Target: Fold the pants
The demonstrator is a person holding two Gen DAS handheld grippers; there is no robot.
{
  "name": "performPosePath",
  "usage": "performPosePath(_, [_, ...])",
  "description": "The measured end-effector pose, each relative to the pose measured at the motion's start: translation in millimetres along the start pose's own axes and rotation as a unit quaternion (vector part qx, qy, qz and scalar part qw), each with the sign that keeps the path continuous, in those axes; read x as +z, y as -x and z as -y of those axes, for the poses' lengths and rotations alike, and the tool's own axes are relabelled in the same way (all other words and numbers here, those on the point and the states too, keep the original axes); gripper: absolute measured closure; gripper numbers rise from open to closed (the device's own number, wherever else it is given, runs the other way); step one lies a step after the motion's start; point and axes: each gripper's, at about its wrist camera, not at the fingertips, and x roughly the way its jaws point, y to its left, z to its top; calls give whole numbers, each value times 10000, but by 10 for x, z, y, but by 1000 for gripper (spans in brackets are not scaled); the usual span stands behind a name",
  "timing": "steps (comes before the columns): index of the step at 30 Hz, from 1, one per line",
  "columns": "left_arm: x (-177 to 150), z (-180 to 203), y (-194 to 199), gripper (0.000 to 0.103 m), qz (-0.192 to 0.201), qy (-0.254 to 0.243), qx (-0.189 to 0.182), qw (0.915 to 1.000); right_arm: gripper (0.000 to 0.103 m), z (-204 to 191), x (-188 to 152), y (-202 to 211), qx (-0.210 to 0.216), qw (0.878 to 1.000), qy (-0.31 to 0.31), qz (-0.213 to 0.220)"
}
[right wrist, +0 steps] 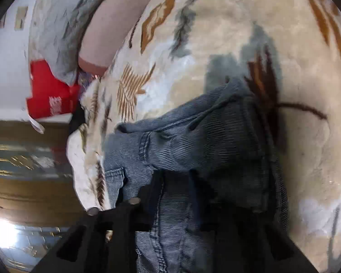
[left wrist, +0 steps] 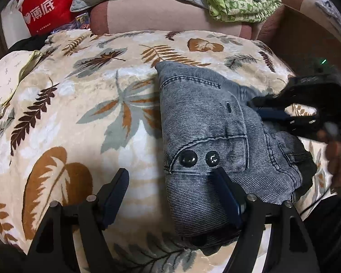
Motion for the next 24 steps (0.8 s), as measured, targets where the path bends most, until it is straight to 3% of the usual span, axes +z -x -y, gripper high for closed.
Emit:
performPosePath(4, [-3,-57,-15,24,8,99,-117,9999,76,-374,-295,380,-356,9942,993,202])
performPosePath(6, [-1,-75,-25,23,-7,143,-148,9998,66,-383,-530,494,-229,9922,1216,156])
performPosePath(7, [-2,-77,-30,22,-8,153,-145,9998,44,-324,-624,490,-324,9914,1261,96])
performPosePath(8, [-1,-72,-32,21,-11,151,-155,9998,34,-232,-712,430,-627,9900,1260,-30])
performPosePath(9, [-4,-64,-35,21,-26,146,-171,9997,33,-91,-785,296,-731,9889,1270,-245])
performPosePath(11, [-8,-51,-19,21,13,129,-100,9999,33,-42,-831,350,-595,9896,1310,18])
performPosePath(14, [19,-83,13,21,-5,178,-158,9997,34,-280,-845,509,-823,9865,1415,97])
performPosePath(17, [46,-178,51,21,-52,436,-355,9984,34,-389,-959,658,-601,9833,1695,270])
performPosePath(19, [51,-221,69,21,-37,549,-402,9977,29,-189,-978,544,-801,9849,1522,173])
performPosePath(20, [53,-228,75,21,-43,558,-420,9975,29,6,-964,381,-772,9878,1348,-107])
performPosePath(21, [52,-235,85,21,-50,560,-430,9975,29,74,-975,405,-564,9901,1286,66])
performPosePath(24, [54,-286,137,22,35,598,-366,9975,29,-82,-955,552,-631,9907,1201,87])
